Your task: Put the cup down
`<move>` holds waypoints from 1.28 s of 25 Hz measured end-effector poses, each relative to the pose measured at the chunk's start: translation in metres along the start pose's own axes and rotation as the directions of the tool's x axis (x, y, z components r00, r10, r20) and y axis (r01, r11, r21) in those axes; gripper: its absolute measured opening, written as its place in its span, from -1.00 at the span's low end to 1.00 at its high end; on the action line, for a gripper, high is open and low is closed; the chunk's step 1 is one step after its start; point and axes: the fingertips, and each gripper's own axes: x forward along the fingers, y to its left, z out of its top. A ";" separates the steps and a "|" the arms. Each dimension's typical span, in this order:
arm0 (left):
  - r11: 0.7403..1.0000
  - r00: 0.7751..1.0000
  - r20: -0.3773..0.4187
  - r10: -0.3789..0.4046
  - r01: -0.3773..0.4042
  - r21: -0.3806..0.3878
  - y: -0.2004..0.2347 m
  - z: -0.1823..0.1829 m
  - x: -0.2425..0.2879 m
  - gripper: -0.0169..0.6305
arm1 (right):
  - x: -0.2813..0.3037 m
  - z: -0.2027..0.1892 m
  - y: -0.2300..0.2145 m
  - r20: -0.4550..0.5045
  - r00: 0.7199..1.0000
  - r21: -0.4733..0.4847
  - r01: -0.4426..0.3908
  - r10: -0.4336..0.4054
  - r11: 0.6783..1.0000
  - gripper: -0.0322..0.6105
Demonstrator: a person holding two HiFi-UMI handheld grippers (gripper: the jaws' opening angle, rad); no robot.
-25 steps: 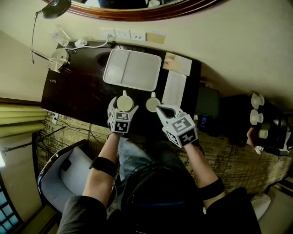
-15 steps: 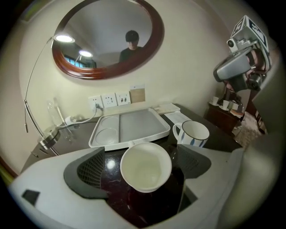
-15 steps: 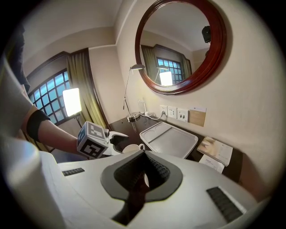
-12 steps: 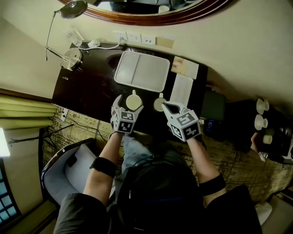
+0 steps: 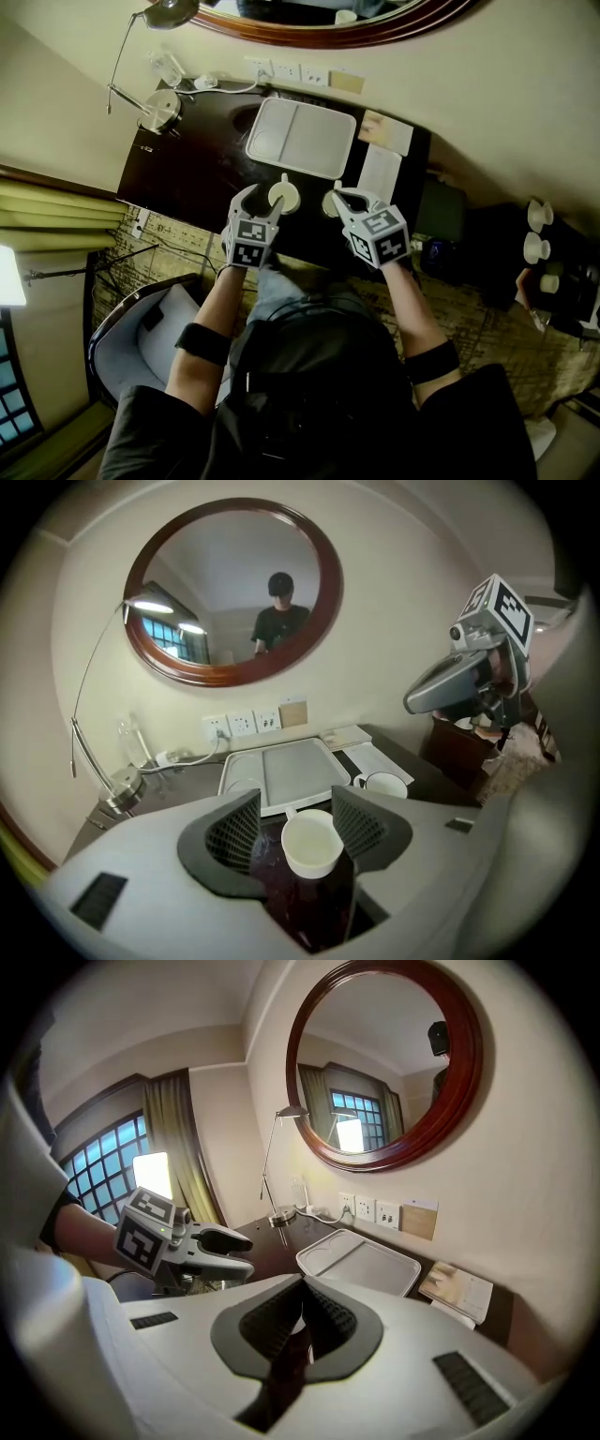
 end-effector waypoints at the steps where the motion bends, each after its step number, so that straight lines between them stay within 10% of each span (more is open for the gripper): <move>1: 1.000 1.000 0.005 0.003 -0.003 -0.005 0.002 0.003 -0.005 -0.32 | 0.001 0.003 0.000 0.006 1.000 0.001 0.003 -0.003 1.000 -0.90; 9: 0.999 0.999 0.040 0.014 -0.012 -0.052 0.029 0.019 -0.036 -0.92 | 0.007 0.017 0.009 0.031 0.999 0.027 0.033 -0.034 0.999 -0.90; 32: 0.981 0.991 0.087 -0.101 0.114 -0.159 0.068 0.015 -0.077 -0.94 | 0.003 -0.010 0.020 0.022 0.982 0.153 0.185 -0.190 0.971 -0.90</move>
